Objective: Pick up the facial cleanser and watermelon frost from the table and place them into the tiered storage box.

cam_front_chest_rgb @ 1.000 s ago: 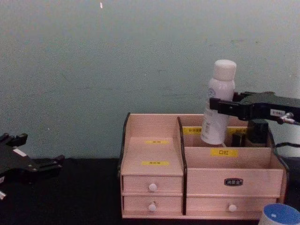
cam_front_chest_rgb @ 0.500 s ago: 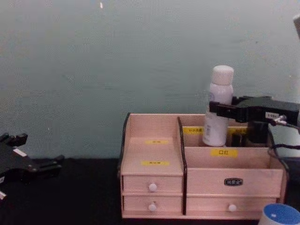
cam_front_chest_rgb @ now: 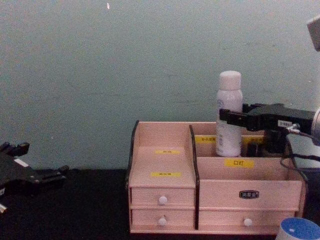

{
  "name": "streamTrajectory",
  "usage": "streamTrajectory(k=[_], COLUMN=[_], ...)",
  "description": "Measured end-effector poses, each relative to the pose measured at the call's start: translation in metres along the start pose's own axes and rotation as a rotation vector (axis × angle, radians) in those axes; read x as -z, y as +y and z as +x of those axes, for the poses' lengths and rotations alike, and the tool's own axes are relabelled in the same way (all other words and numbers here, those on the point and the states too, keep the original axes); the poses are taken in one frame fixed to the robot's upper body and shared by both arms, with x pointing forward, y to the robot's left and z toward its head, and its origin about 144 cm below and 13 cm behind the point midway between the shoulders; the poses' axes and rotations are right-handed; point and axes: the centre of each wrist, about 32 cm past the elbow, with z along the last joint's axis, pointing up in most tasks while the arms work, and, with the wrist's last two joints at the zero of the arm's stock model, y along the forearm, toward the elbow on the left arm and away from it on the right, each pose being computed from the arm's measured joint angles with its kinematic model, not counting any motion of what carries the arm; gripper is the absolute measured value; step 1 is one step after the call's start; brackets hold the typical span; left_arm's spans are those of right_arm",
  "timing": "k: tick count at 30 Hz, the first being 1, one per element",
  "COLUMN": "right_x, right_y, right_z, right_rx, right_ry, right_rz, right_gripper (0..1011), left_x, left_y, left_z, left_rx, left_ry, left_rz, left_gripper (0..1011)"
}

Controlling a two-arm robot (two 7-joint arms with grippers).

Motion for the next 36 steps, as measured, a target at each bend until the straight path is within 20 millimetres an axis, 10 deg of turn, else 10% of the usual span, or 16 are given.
streamTrajectory(k=[36], right_x=[0.013], right_y=[0.013], right_z=[0.000], right_rx=[-0.039], right_ry=[0.044], right_rz=[-0.035], right_gripper=[585], left_x=[0.000], left_y=[0.000], left_z=[0.000], left_rx=[0.000], left_ry=[0.000], left_rz=[0.000], left_gripper=[1001])
